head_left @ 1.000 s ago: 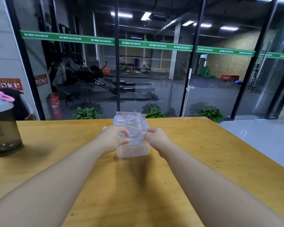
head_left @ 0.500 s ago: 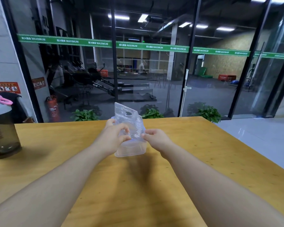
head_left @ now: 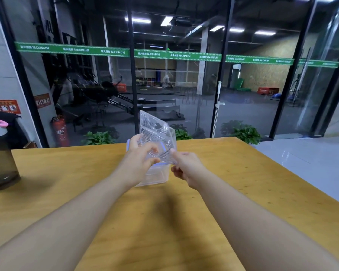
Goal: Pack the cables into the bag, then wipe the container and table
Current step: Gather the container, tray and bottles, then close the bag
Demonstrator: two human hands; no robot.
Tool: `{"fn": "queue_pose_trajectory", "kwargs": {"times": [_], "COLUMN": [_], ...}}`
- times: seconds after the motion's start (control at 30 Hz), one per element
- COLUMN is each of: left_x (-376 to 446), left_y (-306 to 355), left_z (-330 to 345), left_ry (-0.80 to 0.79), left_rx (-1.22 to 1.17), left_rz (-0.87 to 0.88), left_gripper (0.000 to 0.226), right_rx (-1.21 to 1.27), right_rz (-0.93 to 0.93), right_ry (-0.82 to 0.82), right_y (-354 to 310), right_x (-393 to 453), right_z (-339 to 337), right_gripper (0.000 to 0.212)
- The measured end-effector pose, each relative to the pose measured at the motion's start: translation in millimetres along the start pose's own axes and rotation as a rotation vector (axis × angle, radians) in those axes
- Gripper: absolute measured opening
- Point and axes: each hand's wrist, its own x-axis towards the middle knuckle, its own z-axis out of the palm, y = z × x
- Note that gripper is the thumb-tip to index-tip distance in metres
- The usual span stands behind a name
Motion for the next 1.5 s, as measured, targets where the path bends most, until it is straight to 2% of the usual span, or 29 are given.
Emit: {"fn": "queue_pose_trajectory", "kwargs": {"times": [0.07,0.17,0.27,0.37,0.4,0.5,0.57,0.6,0.7,0.73,0.93,1.1,1.2,1.3,1.43,1.5], "left_x": [-1,-5,-12,-12,-9,2,7,9,12,12,15,21,25,28,36,39], "left_y": [5,5,5,11,12,20,27,29,31,30,33,38,36,32,17,7], "left_z": [3,9,15,18,20,23,23,24,27,30,35,37,42,45,41,35], "left_ry": [-0.022,-0.075,-0.143,-0.072,-0.037,-0.022,-0.045,-0.048,-0.035,-0.039,-0.073,-0.084,-0.065,-0.076,-0.13,-0.091], "left_rx": [-0.006,0.023,-0.009,-0.168,-0.195,-0.326,-0.28,-0.254,-0.223,-0.224,-0.233,-0.24,-0.229,-0.15,0.042,0.169], "left_rz": [0.018,0.06,0.029,-0.047,-0.054,-0.142,-0.218,-0.255,-0.234,-0.23,-0.28,-0.281,-0.287,-0.248,-0.232,-0.223], "left_gripper": [0.017,0.018,0.015,0.012,0.02,0.066,0.075,0.071,0.036,0.031,0.031,0.035,0.03,0.031,0.038,0.028], "right_rx": [0.047,0.12,0.1,0.08,0.075,0.06,0.049,0.043,0.018,0.02,-0.058,0.004,-0.138,-0.305,-0.375,-0.403], "right_rz": [-0.006,-0.049,-0.102,-0.167,-0.189,-0.256,-0.283,-0.289,-0.283,-0.279,-0.264,-0.256,-0.319,-0.334,-0.283,-0.249], "right_ry": [0.019,0.064,0.114,0.114,0.119,0.117,0.105,0.098,0.076,0.07,0.087,0.093,0.078,0.085,0.189,0.222], "right_y": [-1,-2,-1,0,0,-2,-2,-1,1,0,-2,-3,-4,-1,2,5], "right_x": [-1,-2,-1,-4,-5,-9,-10,-9,-8,-8,-7,-5,-2,6,22,30], "right_z": [-2,-5,-11,-17,-19,-25,-29,-30,-36,-37,-42,-45,-49,-53,-61,-65], "right_gripper": [0.032,0.043,0.041,0.032,0.028,0.019,0.022,0.025,0.033,0.035,0.031,0.048,0.034,0.023,0.021,0.021]}}
